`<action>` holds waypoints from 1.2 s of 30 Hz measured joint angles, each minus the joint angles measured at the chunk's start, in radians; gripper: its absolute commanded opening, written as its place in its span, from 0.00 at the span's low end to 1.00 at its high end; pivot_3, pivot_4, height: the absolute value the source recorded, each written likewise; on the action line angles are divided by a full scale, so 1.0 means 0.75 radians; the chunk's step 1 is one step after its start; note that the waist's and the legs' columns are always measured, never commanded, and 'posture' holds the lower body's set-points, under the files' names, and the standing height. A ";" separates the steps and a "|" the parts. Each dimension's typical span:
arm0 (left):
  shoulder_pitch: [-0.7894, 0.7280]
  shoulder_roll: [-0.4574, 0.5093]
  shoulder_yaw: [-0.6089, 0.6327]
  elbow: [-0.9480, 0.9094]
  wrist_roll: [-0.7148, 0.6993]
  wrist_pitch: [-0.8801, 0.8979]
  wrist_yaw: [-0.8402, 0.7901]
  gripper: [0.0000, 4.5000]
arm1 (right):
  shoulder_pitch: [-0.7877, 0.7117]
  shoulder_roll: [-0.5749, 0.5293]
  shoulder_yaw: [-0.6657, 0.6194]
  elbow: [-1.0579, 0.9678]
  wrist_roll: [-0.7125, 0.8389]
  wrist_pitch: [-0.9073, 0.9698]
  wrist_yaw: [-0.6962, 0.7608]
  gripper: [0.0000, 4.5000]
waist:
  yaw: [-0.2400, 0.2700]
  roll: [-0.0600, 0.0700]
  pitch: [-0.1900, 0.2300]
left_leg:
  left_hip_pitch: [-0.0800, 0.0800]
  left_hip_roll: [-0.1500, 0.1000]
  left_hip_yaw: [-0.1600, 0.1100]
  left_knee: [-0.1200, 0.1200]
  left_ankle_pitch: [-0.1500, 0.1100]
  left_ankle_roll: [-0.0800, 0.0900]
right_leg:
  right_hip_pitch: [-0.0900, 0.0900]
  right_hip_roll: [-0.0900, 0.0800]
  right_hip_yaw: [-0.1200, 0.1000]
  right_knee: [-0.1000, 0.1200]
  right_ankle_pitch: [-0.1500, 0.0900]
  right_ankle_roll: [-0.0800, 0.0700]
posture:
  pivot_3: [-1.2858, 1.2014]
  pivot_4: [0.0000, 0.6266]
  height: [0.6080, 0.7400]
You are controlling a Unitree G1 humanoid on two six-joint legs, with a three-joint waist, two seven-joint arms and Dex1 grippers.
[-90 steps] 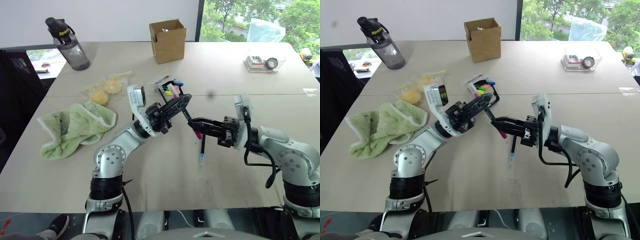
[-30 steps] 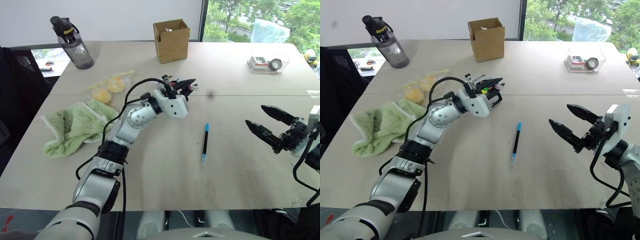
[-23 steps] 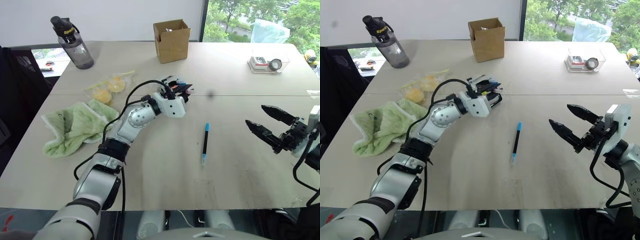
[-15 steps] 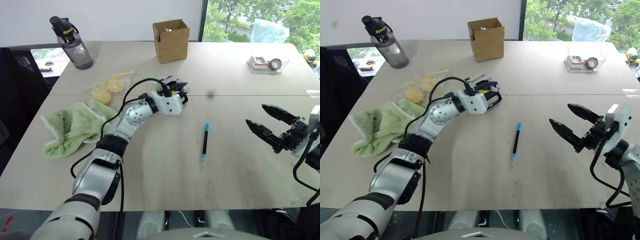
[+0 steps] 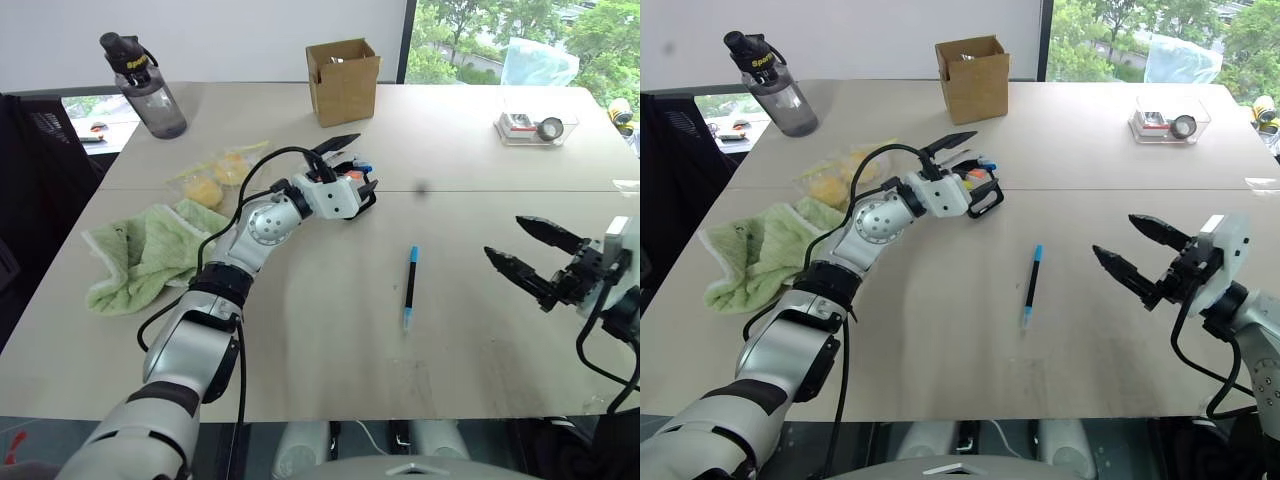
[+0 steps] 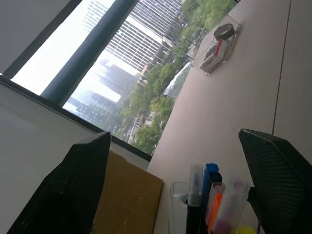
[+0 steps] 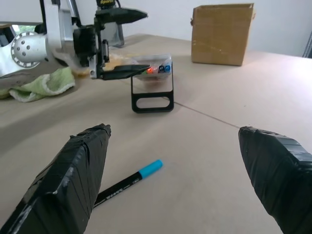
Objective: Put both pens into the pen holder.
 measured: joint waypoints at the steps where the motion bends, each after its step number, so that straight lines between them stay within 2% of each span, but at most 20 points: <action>1: 0.000 0.000 0.013 0.000 -0.001 0.017 0.000 0.99 | 0.000 0.000 0.007 0.001 -0.005 -0.006 0.000 1.00 | 0.000 0.000 0.000 | 0.000 0.000 0.000 0.000 0.000 0.000 | 0.000 0.000 0.000 0.000 0.000 0.000 | 0.52 0.24 0.97; 7: 0.007 -0.005 0.038 -0.019 -0.066 0.038 -0.041 0.99 | -0.022 0.001 0.080 0.006 -0.039 -0.013 -0.001 1.00 | 0.000 0.000 0.000 | 0.000 0.000 0.000 0.000 0.000 0.000 | 0.000 0.000 -0.001 0.000 0.000 0.000 | 0.52 0.24 0.97; 9: 0.028 -0.035 0.056 -0.054 -0.152 0.063 -0.098 0.99 | -0.046 0.009 0.159 0.001 -0.084 0.008 -0.050 1.00 | -0.001 0.000 0.000 | 0.000 0.000 0.000 0.001 0.003 -0.005 | 0.000 -0.001 0.000 0.001 0.000 0.000 | 0.52 0.24 0.97; 11: 0.071 -0.087 0.102 -0.130 -0.316 0.160 -0.193 0.99 | -0.080 0.034 0.248 -0.020 -0.130 0.060 -0.129 1.00 | -0.003 0.000 0.000 | 0.000 0.000 0.000 0.001 0.003 -0.006 | 0.000 -0.001 0.000 0.002 0.000 0.000 | 0.52 0.24 0.97; 13: 0.127 -0.151 0.148 -0.273 -0.536 0.341 -0.304 0.99 | -0.123 0.067 0.362 -0.067 -0.187 0.124 -0.224 1.00 | -0.005 0.000 0.000 | -0.001 0.001 0.000 0.001 0.004 -0.006 | -0.001 -0.002 0.001 0.002 0.000 0.000 | 0.52 0.24 0.97; 15: 0.208 -0.151 0.170 -0.478 -0.764 0.590 -0.442 0.99 | -0.170 0.085 0.490 -0.108 -0.277 0.197 -0.322 1.00 | -0.012 0.000 0.000 | -0.001 0.002 -0.001 0.001 0.004 -0.007 | -0.002 -0.002 0.002 0.002 0.000 0.000 | 0.52 0.24 0.97; 16: 0.250 -0.124 0.172 -0.578 -0.853 0.702 -0.510 0.99 | -0.188 0.090 0.538 -0.113 -0.318 0.230 -0.367 1.00 | -0.018 0.000 0.000 | -0.001 0.002 -0.001 0.001 0.004 -0.007 | -0.002 -0.002 0.002 0.002 0.000 0.000 | 0.52 0.24 0.97; 17: 0.326 -0.014 0.163 -0.761 -0.979 0.906 -0.624 0.99 | -0.220 0.098 0.598 -0.112 -0.378 0.282 -0.429 1.00 | -0.030 0.000 0.000 | -0.001 0.002 -0.001 0.001 0.005 -0.008 | -0.002 0.000 0.002 0.002 0.000 0.000 | 0.52 0.24 0.97; 18: 0.335 0.008 0.159 -0.785 -0.993 0.932 -0.640 0.99 | -0.219 0.099 0.602 -0.112 -0.385 0.287 -0.437 1.00 | -0.033 0.000 0.000 | -0.001 0.002 -0.002 0.001 0.005 -0.008 | -0.002 -0.001 0.002 0.002 0.000 0.000 | 0.52 0.24 0.97; 21: 0.439 0.316 0.160 -1.059 -1.127 1.317 -0.798 0.99 | -0.222 0.126 0.645 -0.115 -0.447 0.389 -0.535 1.00 | -0.038 0.001 0.000 | 0.000 0.002 -0.003 0.001 0.005 -0.008 | -0.002 0.001 0.002 0.003 0.000 0.000 | 0.52 0.24 0.97; 27: 0.595 0.684 0.322 -1.302 -1.337 1.694 -0.994 0.99 | -0.254 0.233 0.728 -0.171 -0.461 0.656 -0.671 1.00 | -0.034 0.000 0.000 | -0.001 0.001 -0.003 0.001 0.004 -0.008 | -0.002 0.000 0.001 0.002 -0.001 -0.001 | 0.52 0.24 0.97; 34: 0.704 0.814 0.422 -1.414 -1.454 1.855 -1.082 0.99 | -0.358 0.360 0.784 -0.211 -0.444 0.941 -0.751 1.00 | -0.034 -0.001 0.000 | 0.000 0.001 -0.004 0.000 0.004 -0.007 | -0.002 0.001 0.001 0.002 -0.001 -0.001 | 0.52 0.24 0.97; 36: 0.709 0.814 0.423 -1.428 -1.458 1.868 -1.081 1.00 | -0.382 0.379 0.797 -0.228 -0.455 1.007 -0.790 0.88 | -0.034 -0.001 -0.001 | 0.000 0.001 -0.004 0.000 0.004 -0.007 | -0.002 0.001 0.001 0.002 -0.001 -0.001 | 0.52 0.24 0.97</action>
